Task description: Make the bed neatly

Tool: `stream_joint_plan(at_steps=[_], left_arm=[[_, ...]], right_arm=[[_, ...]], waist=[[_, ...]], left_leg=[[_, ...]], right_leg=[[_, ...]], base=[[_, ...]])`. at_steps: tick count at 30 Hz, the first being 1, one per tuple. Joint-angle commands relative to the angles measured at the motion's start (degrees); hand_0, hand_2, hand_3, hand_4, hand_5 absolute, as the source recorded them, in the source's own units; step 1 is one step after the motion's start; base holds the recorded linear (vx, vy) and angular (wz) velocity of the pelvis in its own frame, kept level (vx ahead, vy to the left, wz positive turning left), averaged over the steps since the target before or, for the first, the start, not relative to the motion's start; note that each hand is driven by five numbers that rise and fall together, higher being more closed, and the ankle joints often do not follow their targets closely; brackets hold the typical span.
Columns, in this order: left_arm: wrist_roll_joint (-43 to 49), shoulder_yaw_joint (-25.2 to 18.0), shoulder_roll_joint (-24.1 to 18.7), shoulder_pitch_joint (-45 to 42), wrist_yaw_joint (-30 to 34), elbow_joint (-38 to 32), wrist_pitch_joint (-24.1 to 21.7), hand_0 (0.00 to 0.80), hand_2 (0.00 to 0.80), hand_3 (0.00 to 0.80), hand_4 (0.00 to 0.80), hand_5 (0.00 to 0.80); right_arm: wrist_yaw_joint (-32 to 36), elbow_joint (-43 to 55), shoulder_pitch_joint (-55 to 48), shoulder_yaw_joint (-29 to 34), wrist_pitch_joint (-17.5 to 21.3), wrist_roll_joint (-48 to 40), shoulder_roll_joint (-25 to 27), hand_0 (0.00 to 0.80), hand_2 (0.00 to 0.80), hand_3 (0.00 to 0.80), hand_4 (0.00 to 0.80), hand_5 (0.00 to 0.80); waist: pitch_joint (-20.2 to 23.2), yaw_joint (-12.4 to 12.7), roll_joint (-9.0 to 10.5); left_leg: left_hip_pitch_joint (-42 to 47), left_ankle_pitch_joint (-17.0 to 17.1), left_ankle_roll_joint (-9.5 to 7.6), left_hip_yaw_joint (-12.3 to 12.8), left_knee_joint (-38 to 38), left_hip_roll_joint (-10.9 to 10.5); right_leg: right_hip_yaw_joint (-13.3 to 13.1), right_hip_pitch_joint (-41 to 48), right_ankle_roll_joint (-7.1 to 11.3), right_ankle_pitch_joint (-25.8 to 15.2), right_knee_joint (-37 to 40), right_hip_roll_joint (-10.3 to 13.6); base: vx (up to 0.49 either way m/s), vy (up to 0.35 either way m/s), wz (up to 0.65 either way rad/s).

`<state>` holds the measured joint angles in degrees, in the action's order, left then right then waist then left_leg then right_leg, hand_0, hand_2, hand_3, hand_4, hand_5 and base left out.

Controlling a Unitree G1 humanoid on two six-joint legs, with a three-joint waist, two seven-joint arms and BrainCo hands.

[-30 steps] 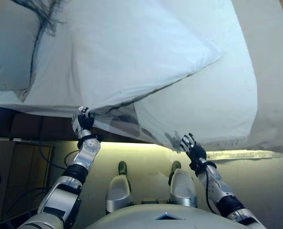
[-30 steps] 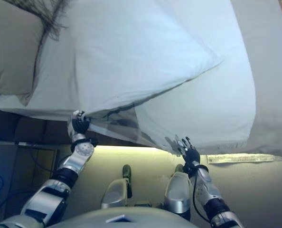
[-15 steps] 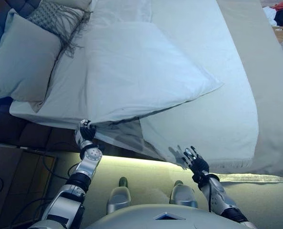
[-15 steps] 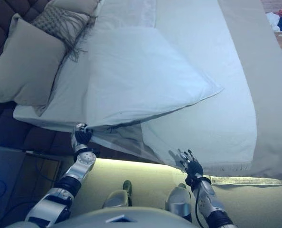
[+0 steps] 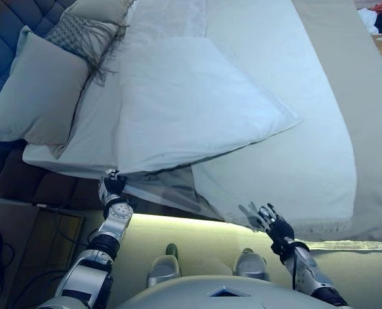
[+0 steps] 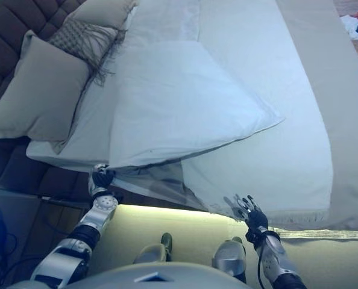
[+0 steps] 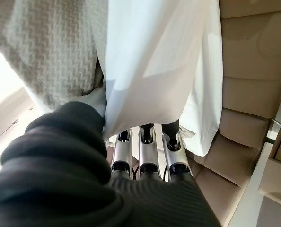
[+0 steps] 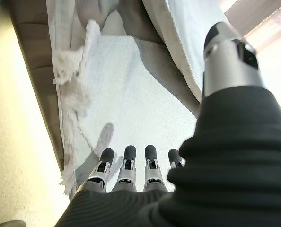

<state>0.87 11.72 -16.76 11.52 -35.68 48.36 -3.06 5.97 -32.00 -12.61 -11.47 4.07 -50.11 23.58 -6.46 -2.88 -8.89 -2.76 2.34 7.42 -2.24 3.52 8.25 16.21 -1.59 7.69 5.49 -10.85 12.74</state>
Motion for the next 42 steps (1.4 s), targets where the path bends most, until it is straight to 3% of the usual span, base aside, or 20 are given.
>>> stream_joint_plan(at_steps=[1,4,8,17,26,32,33,34,35,42], left_arm=[[-4.48,-14.31,-18.26,-4.09,-4.46,7.88,4.72,0.800,0.800,0.800,0.800,0.800],[-9.16,-16.03,-18.95,-3.44,-4.53,10.42,4.72,0.800,0.800,0.800,0.800,0.800],[-8.46,-18.78,-19.33,-4.30,-2.97,11.18,3.82,0.800,0.800,0.800,0.800,0.800],[-11.52,-20.41,-19.12,-5.14,-2.93,14.08,4.75,0.800,0.800,0.800,0.800,0.800],[-16.08,-23.80,-20.68,-4.98,-2.98,16.76,3.01,0.800,0.800,0.800,0.800,0.800],[-15.90,-23.15,-21.25,-3.87,-2.11,16.98,3.80,0.800,0.800,0.800,0.800,0.800],[-15.83,-23.03,-21.32,-3.75,-1.85,17.25,3.66,0.750,0.750,0.750,0.750,0.750],[-15.59,-22.85,-21.31,-3.62,-1.59,17.56,3.47,0.317,0.317,0.317,0.317,0.317],[-15.49,-22.60,-21.34,-3.50,-1.44,17.64,3.53,0.000,0.000,0.000,0.000,0.000],[-18.14,-21.37,-19.93,-2.90,1.62,16.62,1.87,0.000,0.000,0.000,0.000,0.000]], right_arm=[[1.52,1.75,-1.88,1.95,0.47,1.33,-1.08,0.000,0.000,0.000,0.000,0.000],[1.43,2.03,-2.15,2.43,0.60,1.49,-0.52,0.000,0.000,0.000,0.000,0.000],[1.24,2.34,-2.05,1.93,0.19,1.85,-1.34,0.000,0.000,0.000,0.000,0.000],[-0.05,4.62,-2.34,-0.37,-0.46,2.14,-2.70,0.000,0.000,0.000,0.000,0.000],[-0.16,4.69,-2.04,-0.80,0.31,1.21,-2.26,0.000,0.000,0.000,0.000,0.000],[-0.48,5.91,-2.13,-1.78,-0.14,1.25,-2.87,0.000,0.000,0.000,0.000,0.000],[-0.51,6.07,-2.20,-1.91,-0.20,1.29,-2.88,0.000,0.000,0.000,0.000,0.000],[-0.57,6.18,-2.25,-2.10,-0.19,1.35,-2.94,0.000,0.000,0.000,0.000,0.000],[-0.68,6.32,-2.26,-2.18,-0.27,1.42,-3.01,0.000,0.000,0.000,0.000,0.000],[-0.98,6.73,-2.64,-2.63,0.12,0.98,-3.49,0.000,0.000,0.000,0.000,0.000]], waist=[[1.62,2.72,2.43],[1.51,2.40,2.18],[1.38,2.71,2.79],[1.29,2.96,4.73],[0.49,2.77,5.53],[0.28,2.77,5.81],[0.27,2.69,5.83],[0.27,2.61,5.84],[0.29,2.55,5.86],[0.23,2.48,6.07]], left_leg=[[-2.83,3.79,0.14,0.68,-1.83,-0.63],[-3.16,3.26,-0.07,0.54,-1.18,-1.33],[-3.08,2.09,-0.43,0.46,0.05,-1.72],[-2.52,1.12,-0.91,0.16,1.04,-1.06],[-2.55,1.05,-0.80,0.44,0.64,0.03],[-3.03,0.87,-0.89,0.40,1.34,0.15],[-2.97,0.85,-0.90,0.46,1.38,0.18],[-2.89,0.82,-0.92,0.54,1.40,0.23],[-2.85,0.80,-0.93,0.61,1.41,0.25],[-2.58,0.78,-0.96,0.92,1.26,0.58]], right_leg=[[-2.13,0.80,2.17,-4.72,4.63,5.76],[-2.33,0.60,2.71,-5.09,4.71,6.56],[-2.91,0.40,3.26,-5.63,4.58,7.27],[-3.98,0.27,3.26,-5.67,4.10,6.56],[-5.10,-0.69,3.35,-5.99,4.62,5.57],[-5.32,-1.18,3.61,-6.14,4.19,5.64],[-5.37,-1.15,3.63,-6.14,4.17,5.64],[-5.45,-1.13,3.64,-6.12,4.15,5.64],[-5.53,-1.11,3.65,-6.12,4.17,5.63],[-5.71,-0.94,3.81,-6.18,4.35,5.40]], base=[[0.036,0.160,0.02],[0.028,0.141,0.02],[0.044,0.046,0.00],[0.037,-0.037,0.01],[-0.002,-0.008,0.00],[-0.004,-0.013,0.00],[0.000,0.000,0.00],[0.000,0.000,0.00],[0.000,0.000,0.00],[-0.007,-0.028,0.04]])
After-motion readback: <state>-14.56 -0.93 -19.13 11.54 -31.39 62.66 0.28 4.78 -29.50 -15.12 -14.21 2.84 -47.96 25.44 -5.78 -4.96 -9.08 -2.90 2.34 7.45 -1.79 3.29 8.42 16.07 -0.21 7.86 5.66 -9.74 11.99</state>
